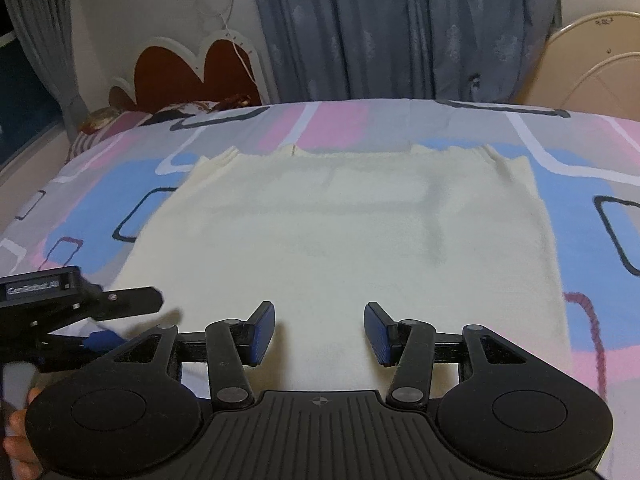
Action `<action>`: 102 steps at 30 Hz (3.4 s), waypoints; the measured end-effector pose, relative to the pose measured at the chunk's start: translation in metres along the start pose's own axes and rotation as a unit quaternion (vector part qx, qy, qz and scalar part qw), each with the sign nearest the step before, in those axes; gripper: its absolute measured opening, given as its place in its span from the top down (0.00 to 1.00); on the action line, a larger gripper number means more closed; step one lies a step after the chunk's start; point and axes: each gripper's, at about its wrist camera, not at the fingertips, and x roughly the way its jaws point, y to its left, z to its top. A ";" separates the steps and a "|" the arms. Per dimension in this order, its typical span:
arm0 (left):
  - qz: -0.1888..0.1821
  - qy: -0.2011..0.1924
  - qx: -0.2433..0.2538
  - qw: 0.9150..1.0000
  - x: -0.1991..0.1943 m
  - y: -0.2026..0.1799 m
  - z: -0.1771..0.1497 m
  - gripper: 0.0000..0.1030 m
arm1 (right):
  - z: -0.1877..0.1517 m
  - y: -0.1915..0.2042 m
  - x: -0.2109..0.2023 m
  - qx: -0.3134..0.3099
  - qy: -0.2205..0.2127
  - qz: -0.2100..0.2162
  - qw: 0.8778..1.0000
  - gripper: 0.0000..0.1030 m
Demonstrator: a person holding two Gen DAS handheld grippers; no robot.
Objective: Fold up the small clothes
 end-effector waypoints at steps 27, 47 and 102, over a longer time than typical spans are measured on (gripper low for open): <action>-0.012 -0.049 -0.009 0.999 0.010 0.002 0.013 0.94 | 0.005 0.008 0.065 -0.132 -0.023 -0.084 0.987 0.52; -0.052 -0.065 0.213 0.974 0.004 -0.093 0.009 0.94 | 0.002 0.001 0.046 -0.055 -0.004 -0.065 0.996 0.52; -0.007 0.034 0.299 0.954 0.061 -0.138 -0.031 0.61 | 0.029 -0.174 -0.016 0.175 -0.048 0.076 0.980 0.52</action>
